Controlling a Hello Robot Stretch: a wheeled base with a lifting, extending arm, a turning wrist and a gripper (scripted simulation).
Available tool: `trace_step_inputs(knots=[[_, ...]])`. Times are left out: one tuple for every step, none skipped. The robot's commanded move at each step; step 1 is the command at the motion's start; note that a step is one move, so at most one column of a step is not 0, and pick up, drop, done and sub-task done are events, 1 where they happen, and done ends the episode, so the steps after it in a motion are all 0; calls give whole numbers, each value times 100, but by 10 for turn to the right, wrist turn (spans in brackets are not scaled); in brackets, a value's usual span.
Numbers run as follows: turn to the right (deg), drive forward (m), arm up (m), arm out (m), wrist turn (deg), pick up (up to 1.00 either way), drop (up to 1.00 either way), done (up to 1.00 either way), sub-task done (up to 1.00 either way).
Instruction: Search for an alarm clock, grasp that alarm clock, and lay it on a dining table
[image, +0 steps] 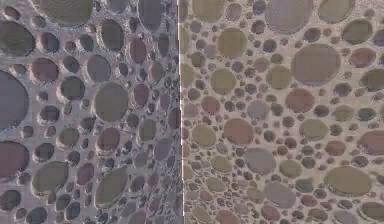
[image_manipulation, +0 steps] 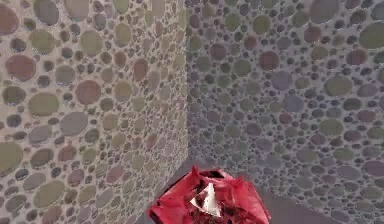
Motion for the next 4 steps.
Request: trace_step_inputs(knots=[[-450,0,0,0,0,0,0,0,0],[-450,0,0,0,0,0,0,0,0],[-450,0,0,0,0,0,0,0,0],[-420,0,0,0,0,0,0,0,0]])
